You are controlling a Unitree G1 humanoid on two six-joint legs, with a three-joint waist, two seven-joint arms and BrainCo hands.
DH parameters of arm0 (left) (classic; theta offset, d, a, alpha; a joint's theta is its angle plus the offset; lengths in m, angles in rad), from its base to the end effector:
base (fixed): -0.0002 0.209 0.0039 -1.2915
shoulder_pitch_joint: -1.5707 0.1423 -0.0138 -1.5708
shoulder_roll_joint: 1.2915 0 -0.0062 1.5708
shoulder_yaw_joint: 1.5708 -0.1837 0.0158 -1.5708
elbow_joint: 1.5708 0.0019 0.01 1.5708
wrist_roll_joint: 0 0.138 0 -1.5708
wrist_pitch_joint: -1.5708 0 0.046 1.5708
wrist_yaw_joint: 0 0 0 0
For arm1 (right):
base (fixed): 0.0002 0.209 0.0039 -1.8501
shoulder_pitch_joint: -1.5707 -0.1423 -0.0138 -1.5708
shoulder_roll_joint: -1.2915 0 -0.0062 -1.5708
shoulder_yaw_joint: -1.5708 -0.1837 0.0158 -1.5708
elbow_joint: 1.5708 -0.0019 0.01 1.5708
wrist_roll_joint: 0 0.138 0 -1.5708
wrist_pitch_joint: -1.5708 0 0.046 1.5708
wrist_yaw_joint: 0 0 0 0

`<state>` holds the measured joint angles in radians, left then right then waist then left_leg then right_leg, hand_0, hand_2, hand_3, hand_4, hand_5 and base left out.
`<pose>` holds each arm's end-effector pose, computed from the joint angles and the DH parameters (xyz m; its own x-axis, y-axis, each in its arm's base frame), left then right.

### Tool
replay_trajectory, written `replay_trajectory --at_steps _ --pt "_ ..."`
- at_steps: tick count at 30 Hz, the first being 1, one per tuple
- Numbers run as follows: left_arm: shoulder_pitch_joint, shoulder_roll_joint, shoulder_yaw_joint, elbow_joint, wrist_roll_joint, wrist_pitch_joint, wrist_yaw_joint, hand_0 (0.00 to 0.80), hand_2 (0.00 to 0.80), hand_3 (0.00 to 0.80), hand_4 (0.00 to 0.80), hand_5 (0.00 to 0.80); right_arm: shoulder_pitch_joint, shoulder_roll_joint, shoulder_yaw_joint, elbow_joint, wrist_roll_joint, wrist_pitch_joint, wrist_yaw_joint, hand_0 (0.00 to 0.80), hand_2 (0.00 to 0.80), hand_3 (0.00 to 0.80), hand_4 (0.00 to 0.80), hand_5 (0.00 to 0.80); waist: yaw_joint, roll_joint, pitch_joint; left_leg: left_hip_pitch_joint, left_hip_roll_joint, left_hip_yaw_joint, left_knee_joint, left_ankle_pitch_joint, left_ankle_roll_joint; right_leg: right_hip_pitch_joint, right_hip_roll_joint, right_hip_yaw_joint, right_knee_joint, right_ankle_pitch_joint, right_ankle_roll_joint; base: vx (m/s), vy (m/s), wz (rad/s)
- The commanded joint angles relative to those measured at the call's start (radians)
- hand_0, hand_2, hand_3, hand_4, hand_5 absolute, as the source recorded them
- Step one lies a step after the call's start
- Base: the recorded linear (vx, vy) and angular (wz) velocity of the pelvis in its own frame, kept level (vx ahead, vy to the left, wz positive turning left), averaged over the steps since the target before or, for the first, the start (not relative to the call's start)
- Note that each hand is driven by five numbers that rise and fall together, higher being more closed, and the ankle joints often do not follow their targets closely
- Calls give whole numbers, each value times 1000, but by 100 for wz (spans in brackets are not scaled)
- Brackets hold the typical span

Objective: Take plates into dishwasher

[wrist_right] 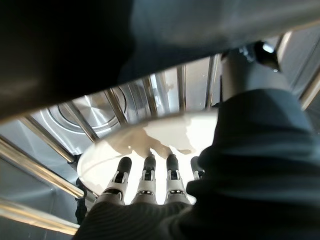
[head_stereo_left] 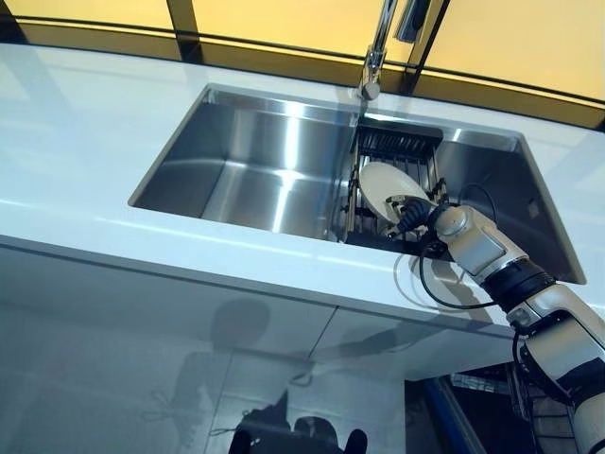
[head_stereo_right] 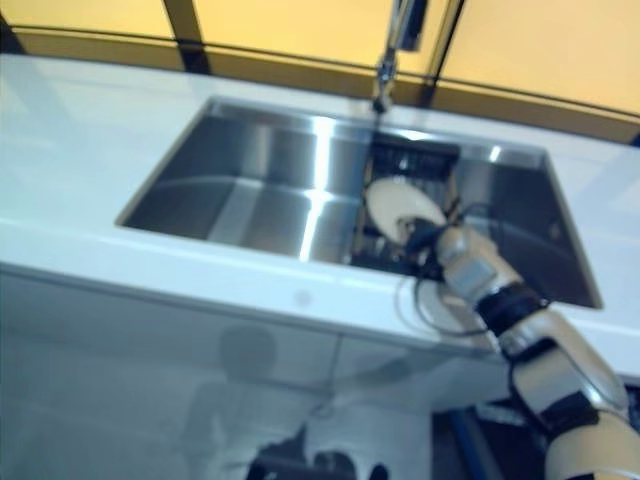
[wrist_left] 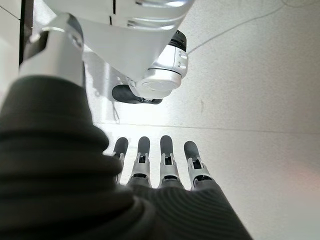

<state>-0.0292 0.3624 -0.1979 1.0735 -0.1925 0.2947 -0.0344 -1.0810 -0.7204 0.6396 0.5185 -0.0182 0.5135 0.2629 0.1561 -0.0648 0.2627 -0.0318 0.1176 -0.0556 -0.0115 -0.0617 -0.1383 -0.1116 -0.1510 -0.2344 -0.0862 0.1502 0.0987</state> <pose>0.0952 0.2557 -0.0981 0.2184 0.2226 -0.9501 0.0361 0.9711 0.2358 0.3463 -0.1981 0.2235 0.9670 0.0241 -0.2536 -0.2307 0.5043 -0.8321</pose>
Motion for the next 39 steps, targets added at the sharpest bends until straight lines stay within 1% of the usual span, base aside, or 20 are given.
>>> replay_trajectory --at_steps 1,5,10,11,12,13,14,15,16,18,19,21,24,28,31,35,39 --pt "-45 10 -89 26 -44 18 16 0 0 0 0 0 -134 -25 14 27 -14 -16 -17 0 0 0 0 0 22 -18 13 -61 -35 19 -76 135 31 57 -89 12 -1 -33 80 0 0 0" --pt "-50 7 -92 20 -53 26 18 0 0 0 0 0 -134 -13 19 22 -72 -16 -19 0 0 0 0 0 22 -15 15 -58 -36 20 -76 134 31 58 -92 11 -1 -32 81 5 8 0" --pt "-60 -3 -100 16 -74 42 18 0 0 0 0 0 -151 -7 30 38 -152 -22 -69 0 0 0 0 0 24 -6 24 -71 -38 17 -76 137 32 47 -93 13 -1 -29 80 -4 15 0" --pt "-64 -8 -103 21 -82 41 18 0 0 0 0 0 -162 -4 38 50 -188 -23 -96 144 144 144 144 144 25 -1 30 -80 -39 16 -76 139 32 39 -92 13 -1 -28 80 -48 37 2" --pt "-65 -9 -106 22 -87 38 17 0 0 0 0 0 -168 -4 44 57 -201 -25 -118 238 238 238 238 238 26 1 33 -85 -40 15 -76 140 32 35 -92 13 -1 -28 80 -75 48 2" --pt "-66 -13 -107 24 -94 34 18 0 0 0 0 0 -176 -4 50 64 -219 -23 -155 467 467 467 467 467 27 6 37 -91 -40 16 -76 142 32 30 -93 13 -1 -27 81 -74 49 3" --pt "-68 -15 -109 25 -101 31 19 0 0 0 0 0 -186 -4 55 72 -238 -18 -187 587 587 587 587 587 27 11 41 -97 -40 17 -76 143 32 24 -93 12 -1 -26 81 -88 59 2" --pt "-70 -18 -110 27 -106 29 19 0 0 0 0 0 -197 -4 59 87 -266 -11 -221 737 737 737 737 737 29 16 44 -105 -42 15 -76 145 32 18 -93 13 -1 -25 80 -66 44 2" --pt "-70 -19 -111 27 -107 27 19 0 0 0 0 0 -201 -5 61 92 -270 -10 -228 787 787 787 787 787 29 18 45 -107 -43 14 -76 146 32 16 -93 13 -1 -25 80 -65 43 5" --pt "-68 -22 -114 27 -113 20 18 0 0 0 0 0 -220 -13 81 121 -318 0 -280 800 800 800 800 800 34 29 49 -118 -45 11 -76 148 33 7 -95 12 -1 -24 81 -55 39 10" --pt "-68 -23 -114 27 -113 19 18 0 0 0 0 0 -222 -13 83 123 -317 1 -284 800 800 800 800 800 34 29 49 -119 -45 10 -76 148 33 7 -95 11 -1 -24 81 -34 41 13" --pt "-58 -26 -119 23 -113 12 14 0 0 0 0 0 -227 -23 92 135 -381 18 -335 800 800 800 800 800 37 38 47 -119 -47 7 -76 149 33 7 -98 6 1 -24 82 -5 36 9" --pt "-48 -26 -123 21 -106 6 7 0 0 0 0 0 -219 -31 97 145 -408 17 -359 800 800 800 800 800 39 43 38 -114 -49 4 -76 148 35 12 -101 1 2 -24 83 0 0 0" --pt "-33 -25 -129 24 -90 -1 -3 0 0 0 0 0 -199 -31 94 157 -416 28 -405 800 800 800 800 800 42 47 16 -106 -50 4 -76 144 35 23 -105 -6 -1 -27 86 37 8 10" --pt "-26 -22 -128 29 -73 -7 -13 0 0 0 0 0 -192 -37 89 176 -410 23 -442 800 800 800 800 800 44 52 -1 -100 -48 5 -76 144 34 31 -106 -11 -1 -28 88 7 1 2" --pt "-20 -17 -133 34 -68 -13 -19 0 0 0 0 0 -198 -52 94 190 -410 13 -459 800 800 800 800 800 45 54 -16 -91 -46 6 -76 141 33 42 -107 -16 -1 -31 89 14 -3 2" --pt "0 -13 -125 38 -41 -20 -27 0 0 0 0 0 -187 -84 85 190 -405 -5 -462 800 800 800 800 800 45 46 -50 -65 -41 12 -76 135 29 71 -106 -18 -1 -40 91 62 -15 0"
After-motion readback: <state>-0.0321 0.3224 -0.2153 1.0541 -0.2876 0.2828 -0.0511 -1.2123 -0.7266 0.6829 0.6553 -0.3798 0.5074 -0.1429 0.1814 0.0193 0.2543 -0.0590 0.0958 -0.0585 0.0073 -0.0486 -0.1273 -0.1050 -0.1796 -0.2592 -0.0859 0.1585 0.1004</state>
